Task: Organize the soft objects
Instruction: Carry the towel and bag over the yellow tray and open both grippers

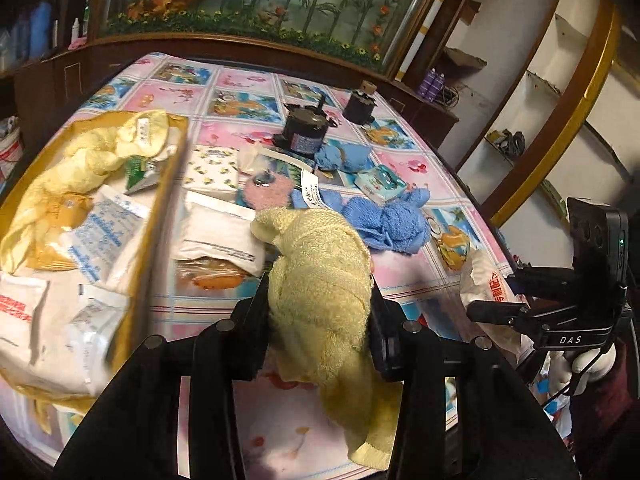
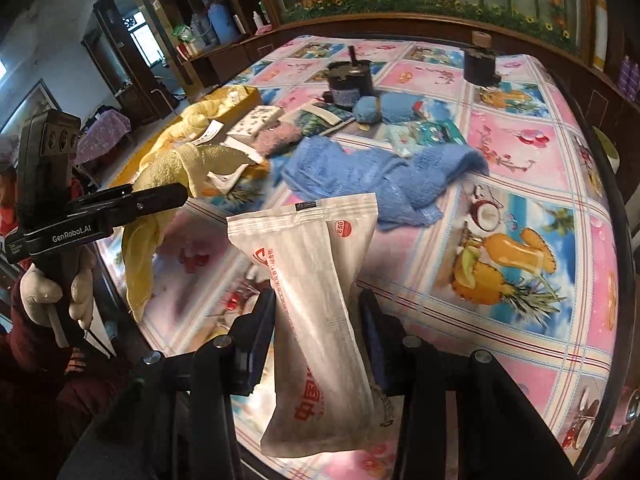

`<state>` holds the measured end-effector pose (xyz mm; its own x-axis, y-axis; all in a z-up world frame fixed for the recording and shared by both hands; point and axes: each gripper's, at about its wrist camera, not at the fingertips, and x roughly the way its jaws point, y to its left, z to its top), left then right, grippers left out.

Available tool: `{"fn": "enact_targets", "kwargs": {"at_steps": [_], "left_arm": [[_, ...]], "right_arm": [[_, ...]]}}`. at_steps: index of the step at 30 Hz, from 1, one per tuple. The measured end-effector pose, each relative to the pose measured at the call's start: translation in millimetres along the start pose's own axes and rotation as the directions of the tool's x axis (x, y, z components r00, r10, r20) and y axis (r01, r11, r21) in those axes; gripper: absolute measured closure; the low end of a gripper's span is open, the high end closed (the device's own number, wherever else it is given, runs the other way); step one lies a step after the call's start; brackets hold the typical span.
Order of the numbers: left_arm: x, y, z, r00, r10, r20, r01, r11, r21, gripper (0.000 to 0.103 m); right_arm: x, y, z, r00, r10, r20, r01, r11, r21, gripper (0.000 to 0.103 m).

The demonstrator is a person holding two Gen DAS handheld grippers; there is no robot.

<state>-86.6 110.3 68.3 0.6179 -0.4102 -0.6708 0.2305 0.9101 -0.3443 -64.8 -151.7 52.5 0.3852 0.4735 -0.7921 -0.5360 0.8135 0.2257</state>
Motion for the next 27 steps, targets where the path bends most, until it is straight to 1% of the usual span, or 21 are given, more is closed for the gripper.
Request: {"fn": "enact_targets", "kwargs": {"at_steps": [3,4,6,8,10,13,16,17,19,23,26,27], "left_arm": [[-31.8,22.7,4.3,0.998,0.041,0.049,-0.04,0.999,-0.018,0.062],[-41.5,31.3,7.1,0.996,0.065,0.062,-0.064,0.998,-0.019,0.062],[-54.3,48.7,13.1,0.989,0.124,0.082,-0.123,0.992,-0.02,0.062],[-63.7,69.0,21.7,0.98,0.179,0.091,-0.177,0.984,-0.026,0.062],[-65.4,88.9,29.4,0.971,0.222,0.088,-0.22,0.975,-0.029,0.062],[-58.1,116.5,41.0,0.957,0.283,0.065,-0.282,0.959,-0.019,0.062],[-43.3,142.0,55.9,0.939,0.34,0.044,-0.34,0.94,-0.004,0.062],[-38.4,150.7,60.9,0.936,0.35,0.037,-0.35,0.937,-0.005,0.062],[-30.4,165.1,69.9,0.933,0.359,0.03,-0.359,0.933,-0.008,0.062],[-9.8,181.9,89.4,0.924,0.382,0.017,-0.383,0.924,0.022,0.062],[7.3,192.6,102.7,0.927,0.374,-0.014,-0.373,0.927,0.046,0.062],[12.8,197.0,106.4,0.926,0.378,-0.023,-0.376,0.925,0.057,0.062]], "right_arm": [[3.6,26.4,15.8,0.998,0.057,0.015,-0.056,0.998,-0.026,0.061],[5.8,35.4,22.0,0.996,0.084,0.018,-0.084,0.996,-0.03,0.061],[11.0,52.8,35.1,0.991,0.129,0.023,-0.128,0.991,-0.042,0.061],[17.7,70.0,48.3,0.987,0.157,0.029,-0.155,0.986,-0.06,0.061],[26.1,87.3,61.7,0.981,0.192,0.03,-0.19,0.979,-0.069,0.061],[41.6,108.4,82.2,0.969,0.246,0.024,-0.244,0.968,-0.064,0.061],[62.2,126.9,103.0,0.955,0.295,0.012,-0.294,0.954,-0.048,0.061],[69.7,132.7,108.1,0.951,0.311,0.007,-0.31,0.95,-0.038,0.061],[86.4,144.0,119.4,0.941,0.339,-0.006,-0.339,0.941,-0.025,0.061],[123.8,164.1,133.4,0.931,0.362,-0.048,-0.362,0.932,-0.002,0.061],[147.0,175.3,140.3,0.927,0.368,-0.074,-0.368,0.93,0.014,0.061],[150.9,177.4,141.8,0.924,0.374,-0.079,-0.373,0.927,0.025,0.061]]}}
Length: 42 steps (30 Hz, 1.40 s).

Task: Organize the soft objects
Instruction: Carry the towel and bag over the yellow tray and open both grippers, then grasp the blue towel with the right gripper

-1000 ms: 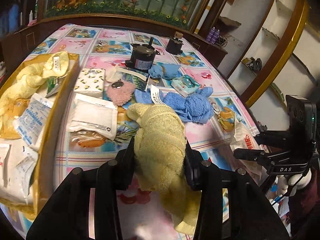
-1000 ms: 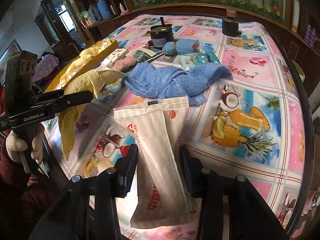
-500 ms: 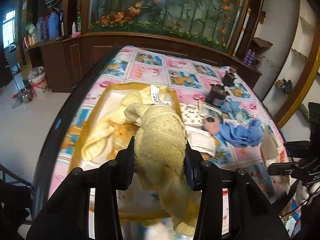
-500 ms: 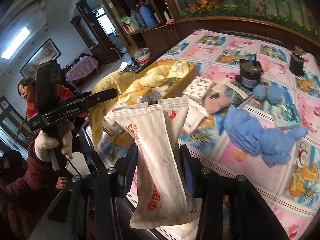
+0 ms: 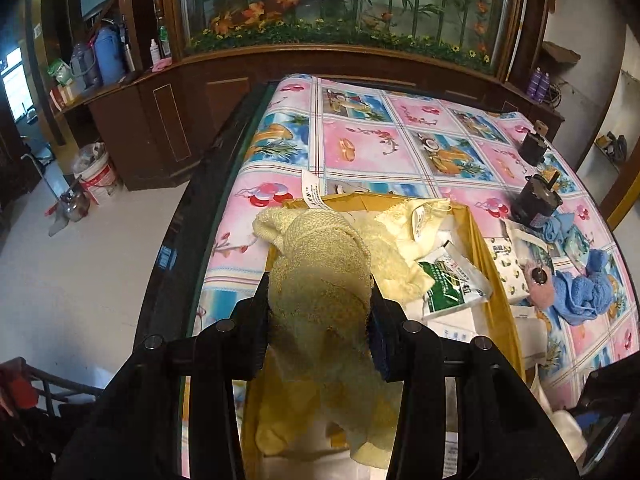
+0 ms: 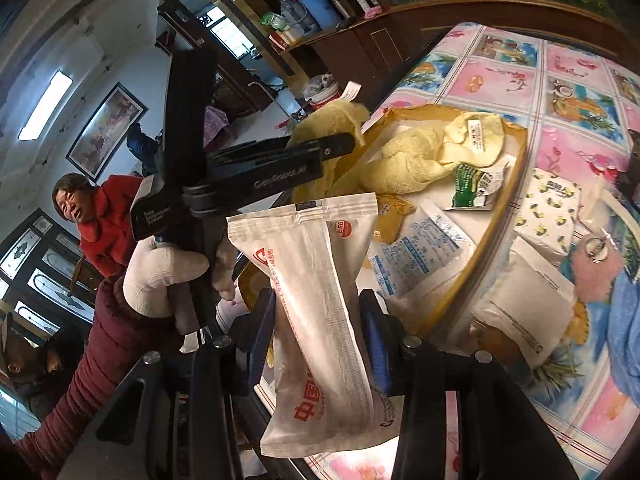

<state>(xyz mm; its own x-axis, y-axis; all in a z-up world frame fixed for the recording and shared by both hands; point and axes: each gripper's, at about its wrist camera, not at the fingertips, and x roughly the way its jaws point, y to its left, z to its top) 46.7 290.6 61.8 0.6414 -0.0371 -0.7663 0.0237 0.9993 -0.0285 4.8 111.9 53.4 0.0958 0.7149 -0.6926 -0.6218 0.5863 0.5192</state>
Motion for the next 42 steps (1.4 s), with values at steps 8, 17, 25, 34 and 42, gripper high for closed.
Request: {"fn": "enact_targets", "kwargs": {"at_steps": [8,17,25,34,42], "left_arm": [[47.3,3.8,15.0,0.995,0.076,-0.059,-0.072,0.996,0.061,0.06],[36.3,13.9,8.7,0.994,0.102,-0.048,-0.1,0.994,0.045,0.057],[4.0,-9.5,4.7,0.938,0.341,0.066,-0.348,0.923,0.164,0.056],[-89.0,-17.2,-8.7,0.977,0.108,0.186,-0.102,0.994,-0.038,0.057],[-113.6,-92.3,-44.1,0.97,-0.205,0.134,0.209,0.978,-0.012,0.057]], "right_arm": [[34.4,-12.5,13.6,0.998,0.058,-0.007,-0.056,0.988,0.145,0.061],[52.6,12.8,0.7,0.997,-0.073,-0.027,0.074,0.996,0.048,0.054],[24.6,38.6,-10.2,0.988,-0.133,0.079,0.139,0.987,-0.08,0.05],[-61.9,26.8,-55.6,0.94,-0.224,0.256,0.255,0.962,-0.094,0.04],[-114.1,-37.6,-86.7,0.891,-0.351,0.287,0.348,0.935,0.061,0.039]]}}
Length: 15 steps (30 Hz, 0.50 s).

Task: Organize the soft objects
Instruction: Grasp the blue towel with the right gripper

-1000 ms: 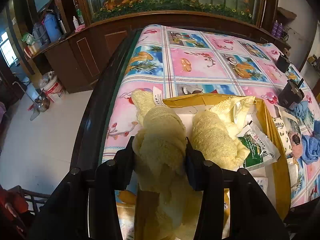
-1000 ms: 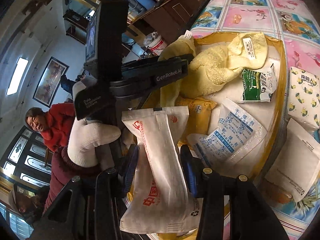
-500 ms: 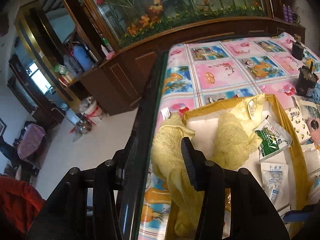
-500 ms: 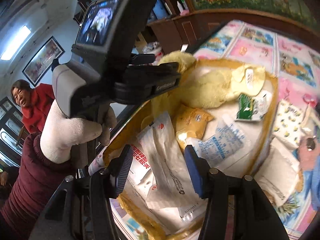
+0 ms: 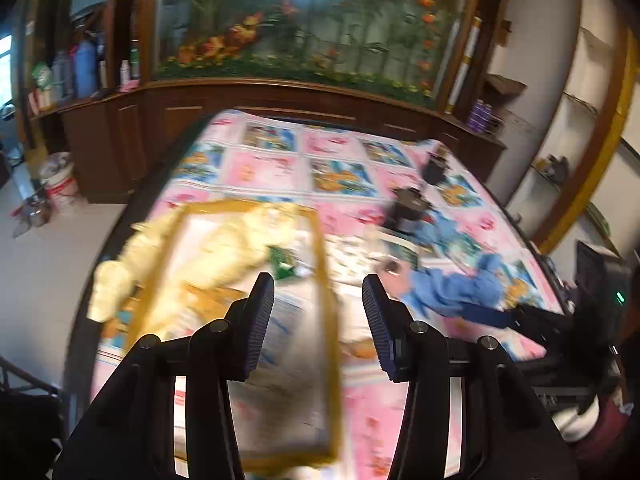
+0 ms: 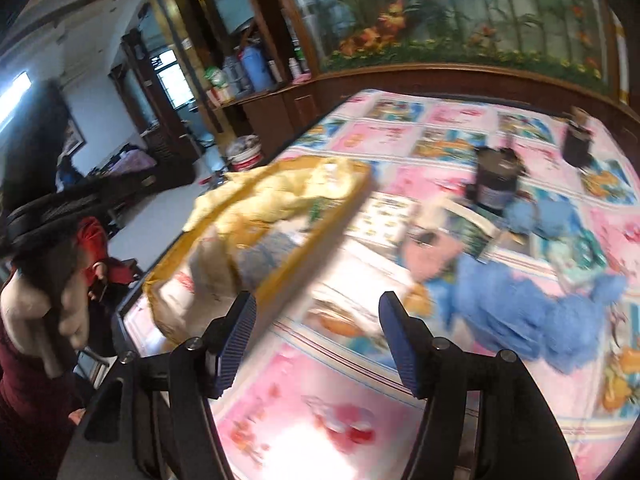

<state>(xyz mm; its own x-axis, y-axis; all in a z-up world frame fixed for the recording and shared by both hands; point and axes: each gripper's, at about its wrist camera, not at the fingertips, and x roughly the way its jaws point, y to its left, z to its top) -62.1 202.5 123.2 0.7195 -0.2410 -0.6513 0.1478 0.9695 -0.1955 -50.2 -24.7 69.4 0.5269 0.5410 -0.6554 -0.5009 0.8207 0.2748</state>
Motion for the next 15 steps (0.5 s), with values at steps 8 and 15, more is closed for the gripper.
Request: {"fn": "enact_targets", "kwargs": {"at_steps": [8,15], "left_arm": [[5.1,-87.0,-26.1,0.989,-0.143,-0.048,0.146,0.987,0.069,0.057],[28.4,-129.6,-45.7,0.972,-0.203,-0.117,0.213,0.974,0.077,0.057]], "right_arm": [[-37.4,-66.6,-21.4,0.996,-0.073,0.042,0.065,0.985,0.157,0.039],[-50.2,-95.7,-33.6,0.994,-0.087,0.062,0.074,0.978,0.196,0.039]]}}
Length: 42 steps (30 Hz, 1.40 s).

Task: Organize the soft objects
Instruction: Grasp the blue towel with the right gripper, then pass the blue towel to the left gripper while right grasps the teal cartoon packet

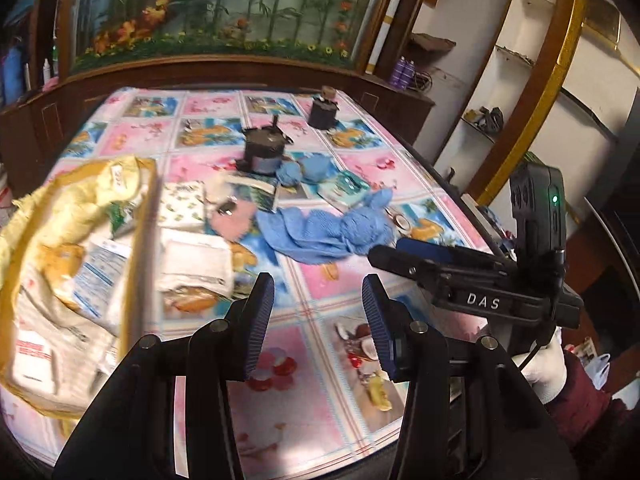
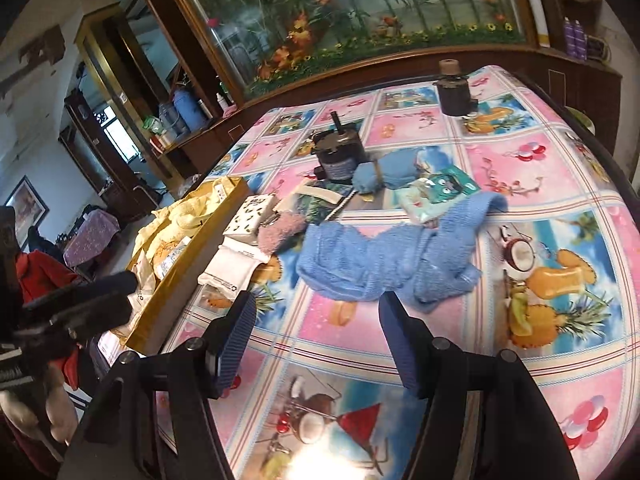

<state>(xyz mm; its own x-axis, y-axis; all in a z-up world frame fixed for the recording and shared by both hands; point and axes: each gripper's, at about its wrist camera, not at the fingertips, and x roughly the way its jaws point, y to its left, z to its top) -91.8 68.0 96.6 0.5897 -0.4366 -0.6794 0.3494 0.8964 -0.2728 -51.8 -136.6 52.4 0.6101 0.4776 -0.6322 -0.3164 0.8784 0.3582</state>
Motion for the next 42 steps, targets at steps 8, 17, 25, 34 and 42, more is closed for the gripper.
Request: {"fn": "enact_targets", "kwargs": {"at_steps": [8,17,25,34,42], "left_arm": [[38.8,-7.5,-19.1,0.996,-0.007,-0.086,0.005,1.0,-0.029,0.057],[71.7,-7.0,-30.2,0.99,0.015,-0.141,-0.017,1.0,-0.008,0.057],[88.2,2.8,-37.4,0.987,0.031,-0.157,-0.035,0.999,-0.029,0.057],[86.1,9.2,-39.3,0.993,0.0,-0.122,-0.007,0.998,-0.063,0.051],[87.0,14.7,-36.5,0.981,-0.152,-0.121,0.141,0.985,-0.098,0.022]], "right_arm": [[2.7,-28.1,-0.9,1.0,-0.014,-0.004,0.014,0.999,0.047,0.039],[7.8,-44.3,3.4,1.0,-0.031,-0.006,0.031,0.997,0.073,0.039],[10.6,-52.1,5.1,0.999,-0.042,-0.003,0.042,0.995,0.089,0.039],[10.2,-49.1,32.9,0.997,-0.076,-0.003,0.076,0.996,0.055,0.039],[54.9,-32.2,69.2,0.993,-0.075,-0.089,0.074,0.997,-0.011,0.039]]}}
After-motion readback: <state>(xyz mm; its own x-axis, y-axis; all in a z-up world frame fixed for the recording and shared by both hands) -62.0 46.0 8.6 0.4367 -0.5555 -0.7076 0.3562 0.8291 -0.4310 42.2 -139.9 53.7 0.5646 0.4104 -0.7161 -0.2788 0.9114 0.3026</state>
